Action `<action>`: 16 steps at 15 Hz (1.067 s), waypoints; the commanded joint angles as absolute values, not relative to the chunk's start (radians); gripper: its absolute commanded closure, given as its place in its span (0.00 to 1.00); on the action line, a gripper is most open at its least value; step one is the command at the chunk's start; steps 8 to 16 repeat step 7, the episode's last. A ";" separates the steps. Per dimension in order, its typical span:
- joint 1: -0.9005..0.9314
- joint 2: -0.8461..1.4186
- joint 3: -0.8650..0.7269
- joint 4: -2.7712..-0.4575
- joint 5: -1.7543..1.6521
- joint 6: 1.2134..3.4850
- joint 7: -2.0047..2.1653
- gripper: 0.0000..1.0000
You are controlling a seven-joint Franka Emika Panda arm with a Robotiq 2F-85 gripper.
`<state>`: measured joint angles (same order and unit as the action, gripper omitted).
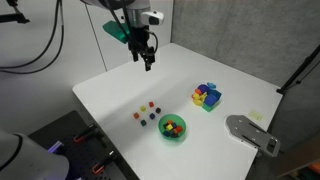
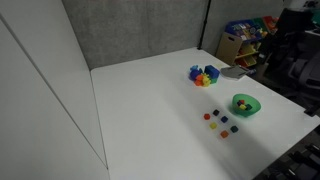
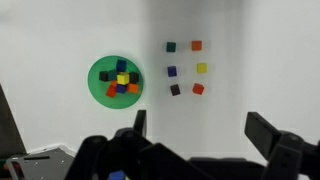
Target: Remove an orange block from the blocks stack on the left and drop it in the green bowl
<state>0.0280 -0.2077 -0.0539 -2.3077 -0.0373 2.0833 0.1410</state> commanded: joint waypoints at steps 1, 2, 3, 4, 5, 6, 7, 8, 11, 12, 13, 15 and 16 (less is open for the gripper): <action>0.004 -0.339 -0.018 -2.370 -0.054 2.059 0.171 0.00; 0.002 -0.355 -0.012 -2.375 -0.052 2.053 0.174 0.00; 0.000 -0.370 -0.007 -2.383 -0.051 2.053 0.175 0.00; -0.003 -0.382 -0.001 -2.394 -0.058 2.059 0.176 0.00; 0.002 -0.341 -0.009 -2.365 -0.032 2.066 0.148 0.00; 0.002 -0.350 -0.005 -2.370 -0.031 2.066 0.149 0.00; 0.002 -0.350 -0.004 -2.371 -0.032 2.066 0.149 0.00; 0.002 -0.350 -0.004 -2.371 -0.032 2.066 0.149 0.00; 0.002 -0.350 -0.004 -2.371 -0.032 2.066 0.149 0.00; 0.002 -0.350 -0.004 -2.371 -0.032 2.066 0.149 0.00; 0.002 -0.350 -0.004 -2.371 -0.032 2.066 0.149 0.00; 0.002 -0.350 -0.004 -2.371 -0.032 2.066 0.149 0.00; 0.002 -0.350 -0.004 -2.371 -0.032 2.066 0.149 0.00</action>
